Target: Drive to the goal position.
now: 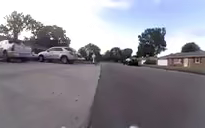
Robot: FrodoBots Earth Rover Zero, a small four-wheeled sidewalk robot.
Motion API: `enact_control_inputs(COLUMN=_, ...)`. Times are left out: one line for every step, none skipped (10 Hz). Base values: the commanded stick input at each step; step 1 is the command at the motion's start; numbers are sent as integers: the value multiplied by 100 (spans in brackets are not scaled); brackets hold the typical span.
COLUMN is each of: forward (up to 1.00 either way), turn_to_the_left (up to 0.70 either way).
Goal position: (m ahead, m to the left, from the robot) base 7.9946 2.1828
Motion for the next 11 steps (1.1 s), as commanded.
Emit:
enact_control_inputs(forward=98, turn_to_the_left=0)
enact_control_inputs(forward=98, turn_to_the_left=0)
enact_control_inputs(forward=98, turn_to_the_left=0)
enact_control_inputs(forward=98, turn_to_the_left=-1)
enact_control_inputs(forward=98, turn_to_the_left=-16)
enact_control_inputs(forward=98, turn_to_the_left=-19)
enact_control_inputs(forward=98, turn_to_the_left=-17)
enact_control_inputs(forward=98, turn_to_the_left=-16)
enact_control_inputs(forward=98, turn_to_the_left=-14)
enact_control_inputs(forward=98, turn_to_the_left=-11)
enact_control_inputs(forward=98, turn_to_the_left=-8)
